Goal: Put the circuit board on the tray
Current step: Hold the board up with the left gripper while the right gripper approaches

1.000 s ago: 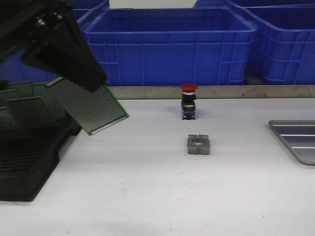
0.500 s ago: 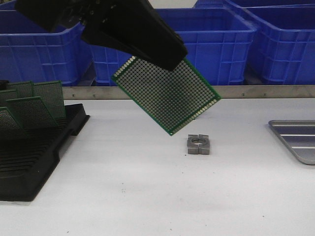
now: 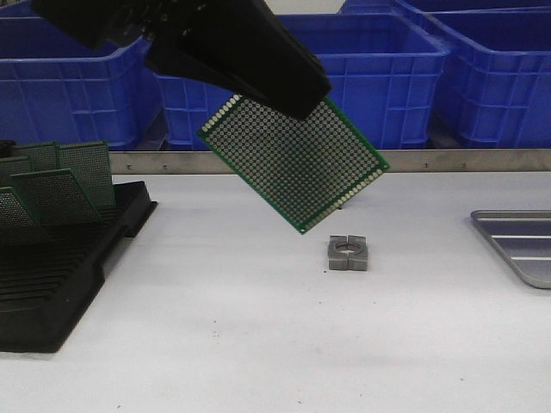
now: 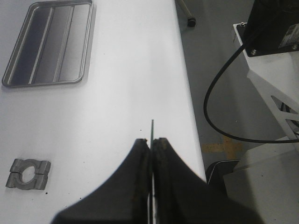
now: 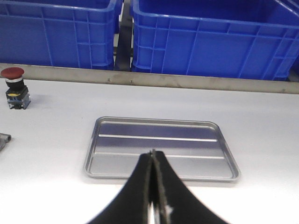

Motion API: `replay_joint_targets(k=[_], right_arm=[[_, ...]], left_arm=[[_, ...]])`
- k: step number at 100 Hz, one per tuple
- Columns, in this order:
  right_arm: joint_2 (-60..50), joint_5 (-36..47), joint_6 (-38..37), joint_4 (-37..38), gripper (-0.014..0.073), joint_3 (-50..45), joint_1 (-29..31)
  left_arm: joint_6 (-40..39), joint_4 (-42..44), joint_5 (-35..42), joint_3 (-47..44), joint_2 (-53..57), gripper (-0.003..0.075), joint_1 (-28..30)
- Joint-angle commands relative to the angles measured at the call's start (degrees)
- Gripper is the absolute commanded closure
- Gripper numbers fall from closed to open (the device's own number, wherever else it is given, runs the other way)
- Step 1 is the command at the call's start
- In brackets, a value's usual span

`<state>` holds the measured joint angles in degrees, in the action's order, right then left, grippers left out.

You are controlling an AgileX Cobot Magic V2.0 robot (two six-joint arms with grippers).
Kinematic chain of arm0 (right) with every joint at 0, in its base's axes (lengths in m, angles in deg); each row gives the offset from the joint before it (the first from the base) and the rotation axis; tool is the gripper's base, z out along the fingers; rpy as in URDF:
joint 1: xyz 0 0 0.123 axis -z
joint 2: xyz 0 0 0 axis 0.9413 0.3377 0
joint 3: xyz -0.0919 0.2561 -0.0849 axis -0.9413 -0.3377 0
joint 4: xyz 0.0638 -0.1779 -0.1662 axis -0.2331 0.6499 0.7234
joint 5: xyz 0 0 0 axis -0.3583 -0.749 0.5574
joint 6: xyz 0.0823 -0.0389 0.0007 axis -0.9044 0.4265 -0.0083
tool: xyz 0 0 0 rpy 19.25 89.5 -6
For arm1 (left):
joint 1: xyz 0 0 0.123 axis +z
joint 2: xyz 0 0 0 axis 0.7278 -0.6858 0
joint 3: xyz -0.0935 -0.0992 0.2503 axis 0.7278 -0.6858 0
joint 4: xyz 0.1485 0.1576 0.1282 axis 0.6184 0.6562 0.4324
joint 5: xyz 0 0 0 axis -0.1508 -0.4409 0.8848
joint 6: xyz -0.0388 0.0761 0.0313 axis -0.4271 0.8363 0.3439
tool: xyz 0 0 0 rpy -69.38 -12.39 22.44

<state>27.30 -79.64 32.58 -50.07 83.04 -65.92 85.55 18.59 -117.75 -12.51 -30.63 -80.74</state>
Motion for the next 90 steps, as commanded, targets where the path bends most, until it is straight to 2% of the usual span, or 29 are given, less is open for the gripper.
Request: replay_joint_targets(k=[1, 11, 25, 41, 53, 58, 65, 82, 90], right_arm=[[5.5, -3.5, 0.0, 0.4, 0.0654, 7.0, 0.4], [12.0, -10.7, 0.0, 0.4, 0.0654, 12.5, 0.4], [21.9, -16.8, 0.0, 0.1, 0.0654, 18.5, 0.3], [30.6, -17.1, 0.2, -4.7, 0.0654, 21.8, -2.1], [33.9, -15.0, 4.7, -8.9, 0.063, 23.0, -8.4], [35.1, -14.5, 7.6, -9.8, 0.0594, 23.8, -11.6], [37.2, -13.9, 11.0, -11.4, 0.0501, 25.0, -15.8], [43.1, -9.6, 18.4, -17.2, 0.0161, 27.5, -24.1], [46.4, -6.7, 23.9, -19.9, 0.0114, 28.1, -27.6]], left_arm=[[0.0, -4.0, 0.1, 1.7, 1.9, 0.0741, -0.5], [0.0, -4.1, 0.1, 1.7, 1.9, 0.0741, -0.5], [0.0, -4.2, 0.1, 1.7, 1.9, 0.0741, -0.5], [0.0, -4.2, 0.1, 1.7, 1.9, 0.0741, -0.5], [0.0, -4.3, 0.1, 1.7, 1.9, 0.0741, -0.5], [0.0, -4.3, 0.1, 1.7, 1.9, 0.0741, -0.5], [0.0, -4.3, 0.1, 1.7, 1.9, 0.0741, -0.5], [0.0, -4.3, 0.1, 1.7, 1.9, 0.0741, -0.5], [0.0, -4.3, 0.1, 1.7, 1.9, 0.0741, -0.5]])
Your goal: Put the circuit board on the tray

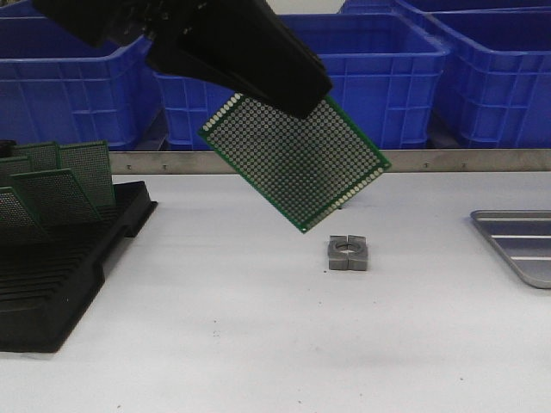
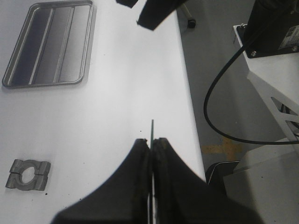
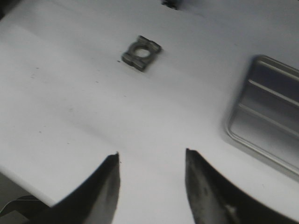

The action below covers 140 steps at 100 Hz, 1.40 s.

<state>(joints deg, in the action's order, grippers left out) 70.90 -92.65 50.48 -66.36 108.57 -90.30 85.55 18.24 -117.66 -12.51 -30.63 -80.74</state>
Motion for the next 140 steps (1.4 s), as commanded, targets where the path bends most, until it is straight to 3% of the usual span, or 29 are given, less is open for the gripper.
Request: replay_joint_targets(k=[1, 34, 51, 73, 82, 100, 106, 114, 131, 140], right_arm=[[3.1, 6.7, 6.5, -3.8, 0.0116, 2.7, -3.9], [14.8, 7.7, 27.3, -15.0, 0.0129, 6.4, -16.2], [18.7, 7.9, 33.3, -22.3, 0.0129, 9.5, -17.3], [20.9, 6.5, 36.4, -24.9, 0.0148, 12.2, -17.3], [20.9, 6.4, 36.4, -24.9, 0.0255, 12.2, -17.3], [20.9, 6.5, 36.4, -24.9, 0.0589, 12.2, -17.3], [20.9, 6.5, 36.4, -24.9, 0.0671, 12.2, -17.3], [20.9, 6.4, 36.3, -24.9, 0.0659, 12.2, -17.3], [20.9, 2.9, 36.1, -24.9, 0.0661, 12.2, -17.3], [20.9, -1.3, 34.0, -24.9, 0.0661, 12.2, -17.3]], left_arm=[[0.0, -4.0, 0.0, 1.7, 1.9, 0.0741, -0.5], [0.0, -4.0, 0.0, 1.7, 1.9, 0.0741, -0.5], [0.0, -4.0, 0.0, 1.7, 1.9, 0.0741, -0.5], [0.0, -4.0, 0.0, 1.7, 1.9, 0.0741, -0.5], [0.0, -4.0, 0.0, 1.7, 1.9, 0.0741, -0.5], [0.0, -4.0, 0.0, 1.7, 1.9, 0.0736, -0.5], [0.0, -4.0, -0.2, 1.7, 1.9, 0.07, -0.5], [0.0, -4.0, -0.4, 1.7, 1.9, 0.0605, -0.5], [0.0, -4.0, 0.0, 1.7, 1.9, 0.0317, -0.5], [0.0, -4.0, 1.1, 1.7, 1.9, 0.0252, -0.5]])
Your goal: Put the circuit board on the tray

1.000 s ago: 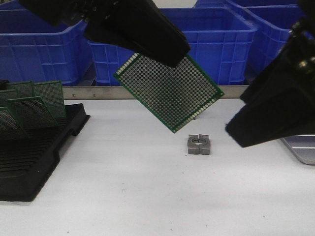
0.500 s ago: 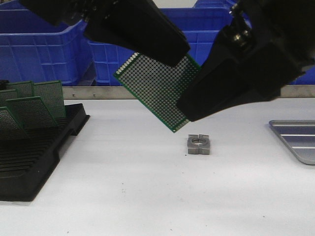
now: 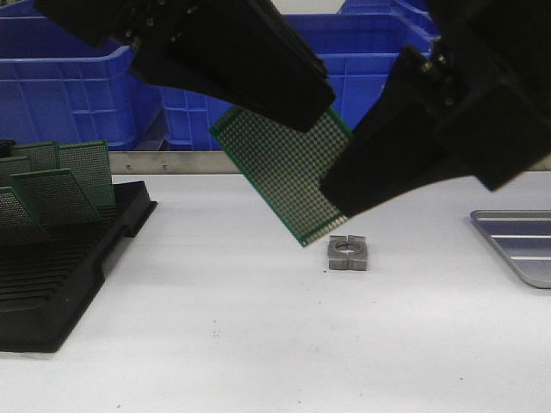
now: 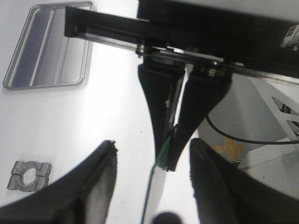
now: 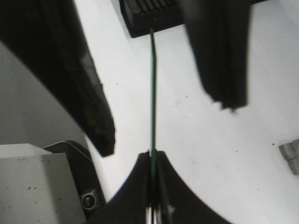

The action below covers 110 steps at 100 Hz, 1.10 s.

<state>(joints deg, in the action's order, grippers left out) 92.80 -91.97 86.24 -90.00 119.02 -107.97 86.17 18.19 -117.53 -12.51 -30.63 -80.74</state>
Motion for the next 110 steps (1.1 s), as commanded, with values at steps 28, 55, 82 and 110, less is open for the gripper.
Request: replay_joint_targets(k=[28, 55, 82, 110], right_arm=[[-1.0, -8.6, -14.4, -1.0, 0.0661, 1.6, 10.5], [0.3, -6.4, -19.1, -1.1, 0.0661, 1.6, 32.8], [12.4, -2.3, -18.4, -7.0, 0.0661, 3.1, 47.9], [26.1, -4.8, -17.9, -7.0, 0.0661, 12.1, 50.1]], left_arm=[[-0.6, -3.9, 3.8, 1.7, 1.9, 0.0247, -0.2], [-0.6, -3.9, 3.8, 1.7, 1.9, 0.0247, -0.2], [-0.6, -5.0, 3.9, 1.7, 1.9, 0.0247, -0.2], [-0.6, -5.0, 4.2, 1.7, 1.9, 0.0247, -0.2]])
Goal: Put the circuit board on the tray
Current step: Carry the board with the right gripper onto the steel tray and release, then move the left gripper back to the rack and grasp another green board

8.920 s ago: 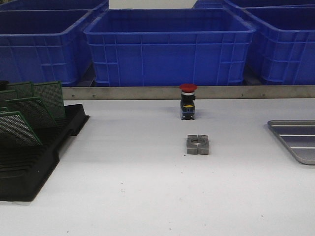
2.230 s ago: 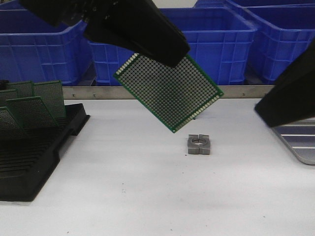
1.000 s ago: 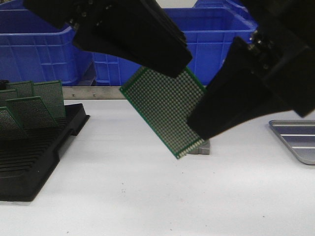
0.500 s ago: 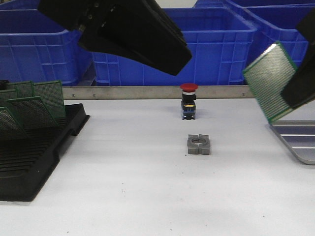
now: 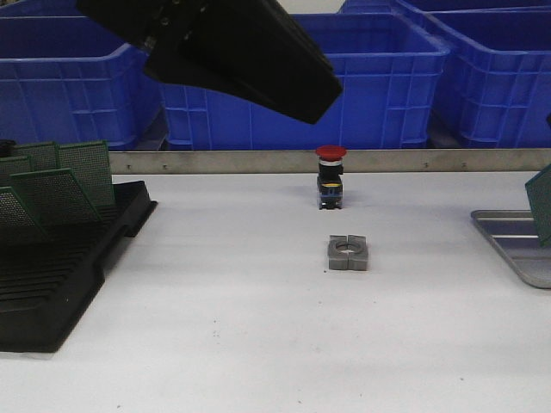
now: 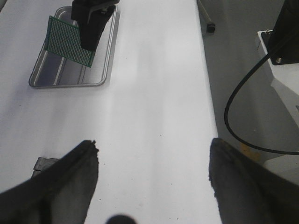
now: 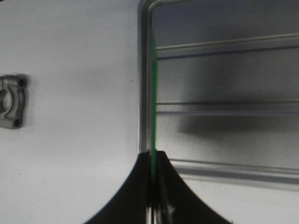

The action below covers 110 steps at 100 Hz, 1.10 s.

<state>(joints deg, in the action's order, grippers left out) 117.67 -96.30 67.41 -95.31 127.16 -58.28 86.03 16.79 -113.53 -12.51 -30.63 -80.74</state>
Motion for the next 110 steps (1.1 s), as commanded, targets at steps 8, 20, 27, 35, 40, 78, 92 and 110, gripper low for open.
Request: replay_joint_targets(k=[8, 20, 27, 35, 40, 78, 92, 110], right_arm=[[4.5, -2.0, 0.9, -1.7, 0.0661, 6.6, 0.4], [7.0, -4.1, 0.8, -1.7, 0.066, 9.3, 0.4], [7.2, -3.8, 0.9, -1.5, 0.0622, 9.9, 0.4], [7.2, -3.7, 0.9, 1.6, 0.0468, 10.4, 0.4], [7.1, -4.2, 0.8, 4.3, 0.0296, 10.8, 0.4], [5.7, -4.4, -0.5, 19.2, -0.0035, 11.0, 0.4], [5.3, -4.0, -0.5, 19.2, -0.0035, 11.2, 0.4], [5.3, -4.0, -0.5, 19.1, -0.0035, 11.2, 0.4]], left_arm=[[-0.5, -3.6, 0.2, 1.7, 1.9, 0.0247, -0.2], [-0.5, -3.6, 0.2, 1.7, 1.9, 0.0247, -0.2], [-0.5, -3.6, 0.2, 1.7, 1.9, 0.0247, -0.2], [-0.5, -3.6, 0.2, 1.7, 1.9, 0.0247, -0.2], [-0.5, -3.6, 0.2, 1.7, 1.9, 0.0247, -0.2], [-0.5, -2.8, 0.7, 1.7, 2.2, 0.0247, 4.3], [-0.5, 1.3, -0.4, 1.7, 2.3, 0.0247, 10.0], [-0.6, 12.1, -0.6, 1.7, 2.3, 0.0247, 16.9]])
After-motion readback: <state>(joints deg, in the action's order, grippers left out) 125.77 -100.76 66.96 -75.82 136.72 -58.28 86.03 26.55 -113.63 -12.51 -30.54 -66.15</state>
